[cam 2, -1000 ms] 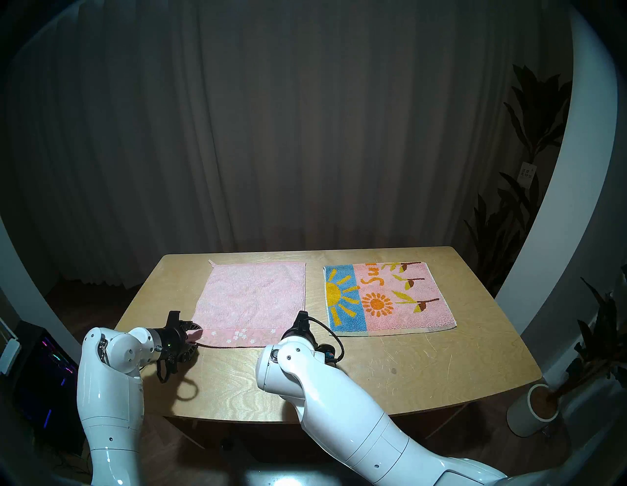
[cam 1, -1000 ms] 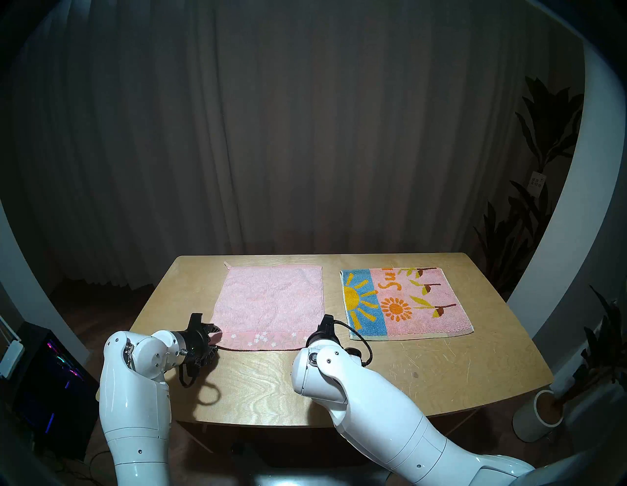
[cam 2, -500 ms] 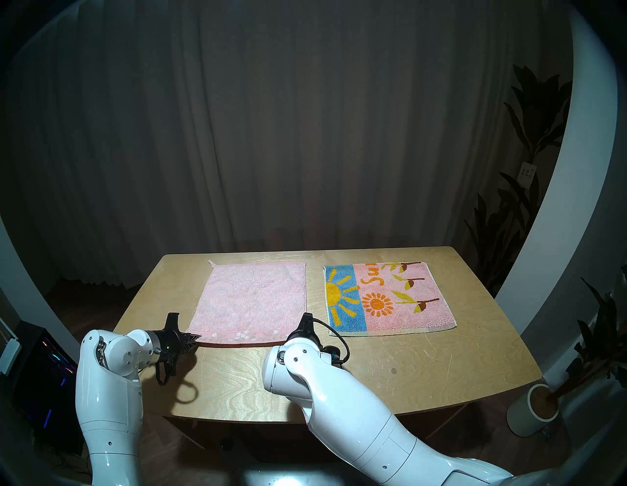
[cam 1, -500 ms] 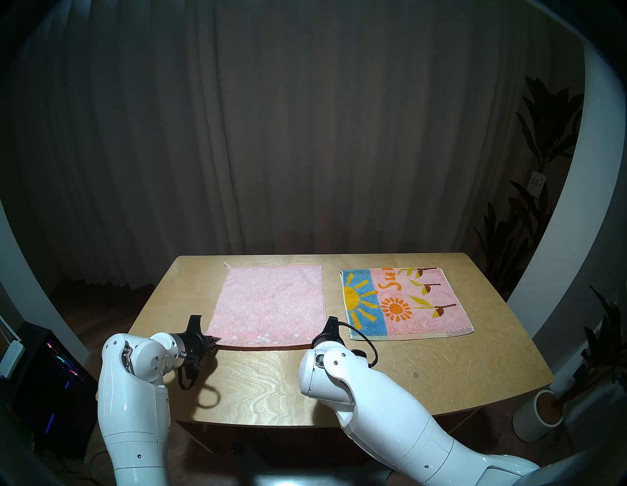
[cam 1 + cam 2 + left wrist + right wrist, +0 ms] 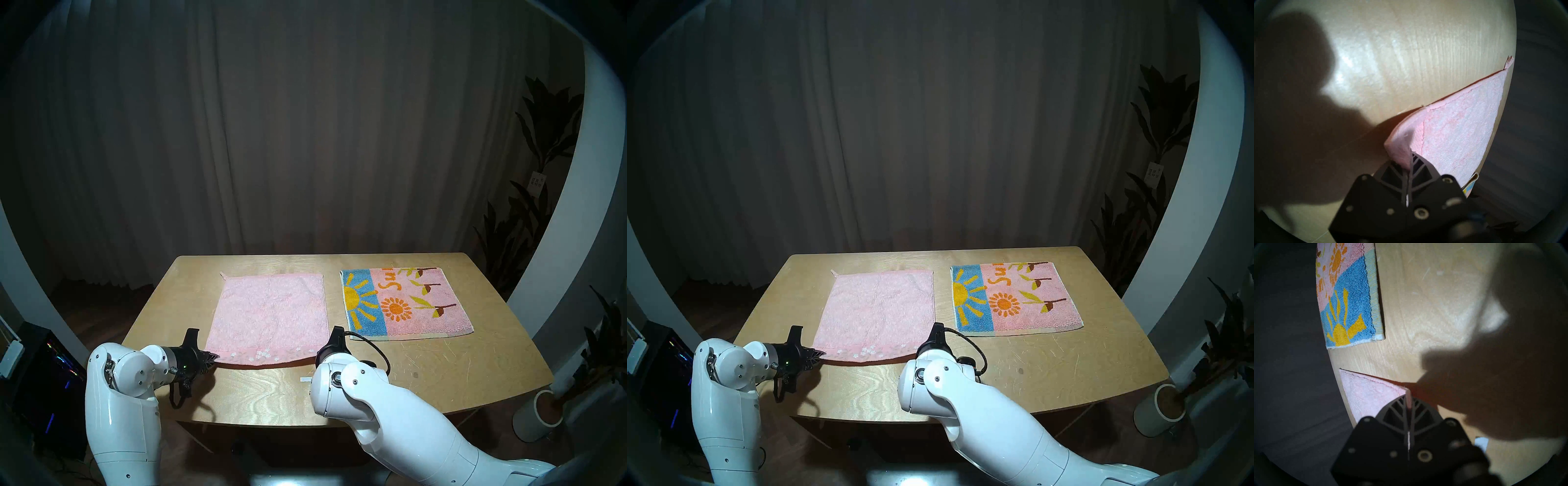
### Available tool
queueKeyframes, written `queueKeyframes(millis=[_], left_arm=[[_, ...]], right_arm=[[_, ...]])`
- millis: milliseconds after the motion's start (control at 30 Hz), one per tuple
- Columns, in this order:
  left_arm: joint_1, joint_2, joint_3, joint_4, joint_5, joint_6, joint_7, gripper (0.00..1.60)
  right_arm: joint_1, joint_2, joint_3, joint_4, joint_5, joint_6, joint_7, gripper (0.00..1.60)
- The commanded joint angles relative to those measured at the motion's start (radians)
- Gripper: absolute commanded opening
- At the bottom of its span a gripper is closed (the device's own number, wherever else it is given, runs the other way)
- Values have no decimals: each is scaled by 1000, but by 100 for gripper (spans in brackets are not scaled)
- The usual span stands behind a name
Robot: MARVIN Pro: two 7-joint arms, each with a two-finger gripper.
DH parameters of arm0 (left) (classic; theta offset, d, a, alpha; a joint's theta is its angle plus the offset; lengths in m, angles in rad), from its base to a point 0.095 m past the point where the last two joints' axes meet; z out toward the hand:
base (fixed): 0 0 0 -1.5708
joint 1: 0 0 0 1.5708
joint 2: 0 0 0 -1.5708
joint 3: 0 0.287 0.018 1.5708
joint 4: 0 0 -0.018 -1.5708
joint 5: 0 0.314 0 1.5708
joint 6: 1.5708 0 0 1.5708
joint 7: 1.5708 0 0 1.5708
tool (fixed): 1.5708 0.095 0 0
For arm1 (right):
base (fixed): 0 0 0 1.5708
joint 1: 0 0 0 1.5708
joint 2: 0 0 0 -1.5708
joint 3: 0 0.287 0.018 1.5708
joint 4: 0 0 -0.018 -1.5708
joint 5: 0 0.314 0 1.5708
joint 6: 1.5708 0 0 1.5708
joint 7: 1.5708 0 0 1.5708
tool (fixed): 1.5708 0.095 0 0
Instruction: Fold each towel twice and stack them on table
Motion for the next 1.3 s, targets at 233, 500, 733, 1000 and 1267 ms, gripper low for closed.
queueKeyframes(millis=[233, 500, 733, 1000, 1267], left_arm=[[31, 62, 23, -71, -110, 37, 51, 0], [70, 122, 37, -109, -156, 42, 58, 0], [117, 187, 46, -147, -211, 41, 57, 0], [133, 262, 67, -159, -305, 12, 62, 0], [85, 305, 107, -165, -382, -33, 93, 0]], right_arm=[[-38, 129, 47, -210, 52, 9, -96, 0], [-79, 217, 75, -308, 132, 11, -108, 0], [-87, 287, 92, -369, 207, 12, -119, 0], [-29, 326, 96, -347, 277, 2, -120, 0], [76, 296, 88, -251, 328, 11, -110, 0]])
